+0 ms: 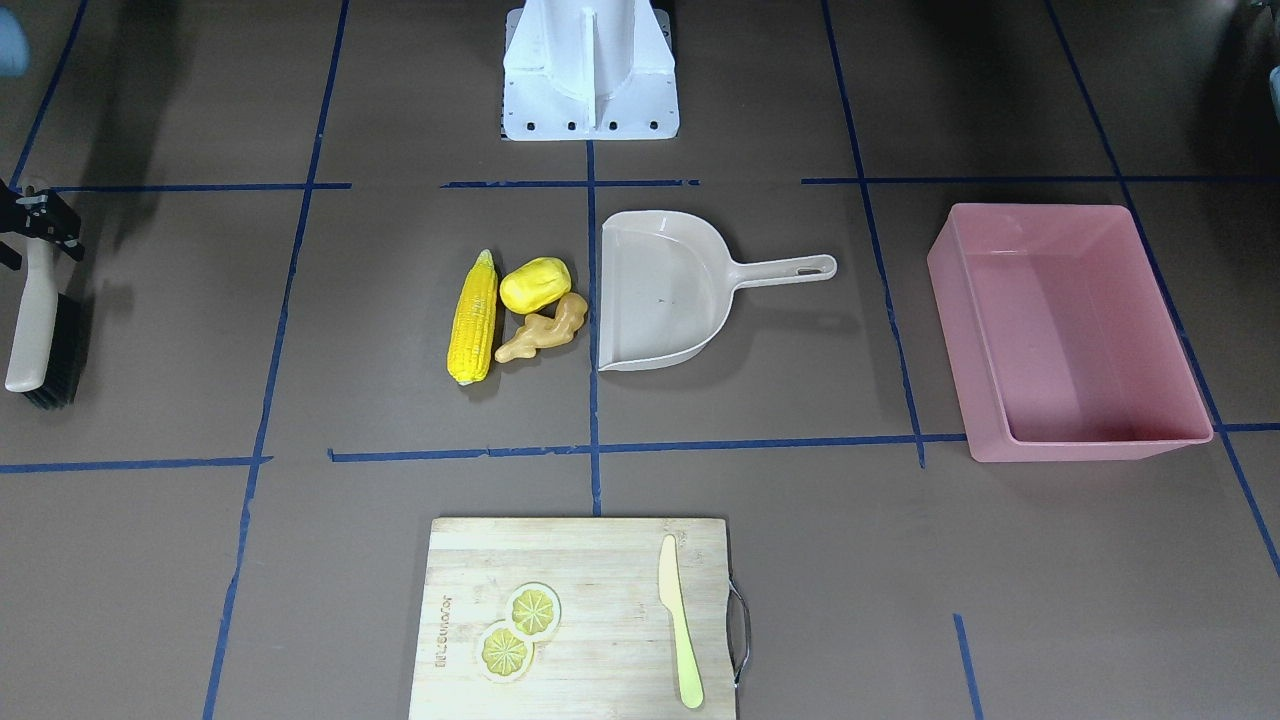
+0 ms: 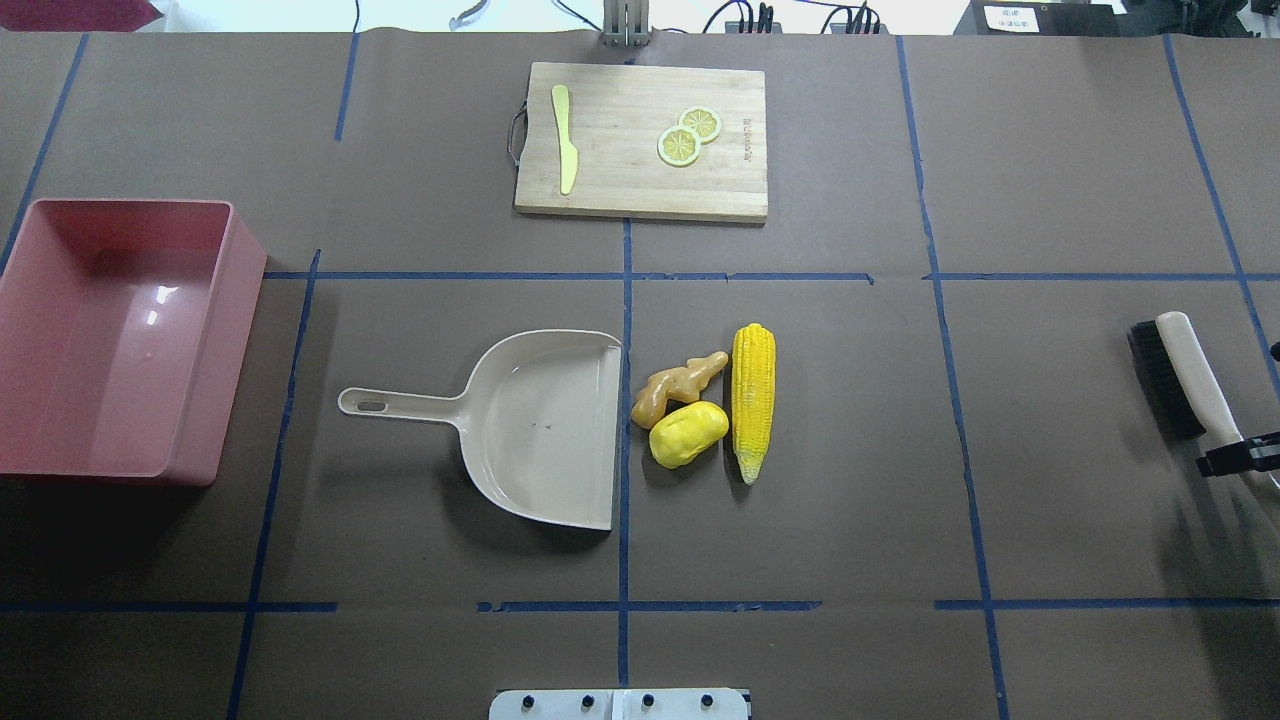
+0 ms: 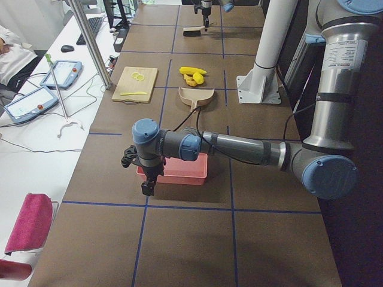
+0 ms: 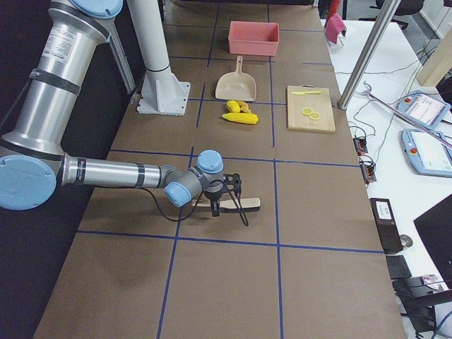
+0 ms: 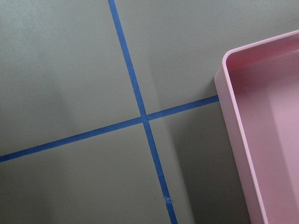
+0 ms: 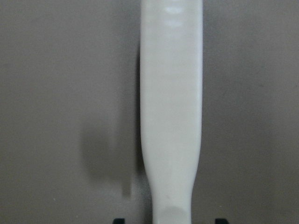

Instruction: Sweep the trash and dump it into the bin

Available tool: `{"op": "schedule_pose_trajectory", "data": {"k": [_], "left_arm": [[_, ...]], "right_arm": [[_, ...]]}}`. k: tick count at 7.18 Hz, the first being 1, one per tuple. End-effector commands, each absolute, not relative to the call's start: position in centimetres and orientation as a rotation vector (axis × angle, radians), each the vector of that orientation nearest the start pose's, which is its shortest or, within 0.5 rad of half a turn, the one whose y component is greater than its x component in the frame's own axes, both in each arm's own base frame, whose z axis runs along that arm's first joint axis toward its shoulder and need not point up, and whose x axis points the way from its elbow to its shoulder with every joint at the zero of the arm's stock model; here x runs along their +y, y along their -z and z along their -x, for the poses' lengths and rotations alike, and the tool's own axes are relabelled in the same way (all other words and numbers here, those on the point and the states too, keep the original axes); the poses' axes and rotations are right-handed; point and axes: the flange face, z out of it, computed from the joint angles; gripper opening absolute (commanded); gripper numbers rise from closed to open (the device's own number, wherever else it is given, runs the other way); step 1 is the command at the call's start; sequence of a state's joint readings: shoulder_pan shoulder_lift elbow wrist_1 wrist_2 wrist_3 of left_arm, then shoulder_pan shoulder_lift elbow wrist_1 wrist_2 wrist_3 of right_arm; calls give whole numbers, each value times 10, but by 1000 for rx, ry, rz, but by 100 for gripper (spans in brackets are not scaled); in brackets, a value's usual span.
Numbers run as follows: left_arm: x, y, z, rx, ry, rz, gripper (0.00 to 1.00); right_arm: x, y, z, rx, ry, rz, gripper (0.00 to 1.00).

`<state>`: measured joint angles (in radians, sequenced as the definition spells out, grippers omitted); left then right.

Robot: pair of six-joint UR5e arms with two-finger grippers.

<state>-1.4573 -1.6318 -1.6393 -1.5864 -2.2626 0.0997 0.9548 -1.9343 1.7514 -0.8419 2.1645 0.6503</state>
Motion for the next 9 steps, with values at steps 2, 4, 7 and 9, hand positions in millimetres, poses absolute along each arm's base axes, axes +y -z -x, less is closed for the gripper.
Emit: {"op": "schedule_pose_trajectory", "data": {"k": [2,4,7,9], "left_arm": [[-530,-595,10,695,-262,-156,100],[-532,-588,9,697,-282,-208,100],[-539,-535,-7,768,-355,-461,100],[-536,-500,-79,814,-556,-627,100]], "right_arm": [[-342,-649,148,-780,129,-86,0],[-348,-634,154,-800,131,-92,0],[-369,-613,168,-803,131,-91,0],[-377,-606,174,-814,139,-107,0]]}}
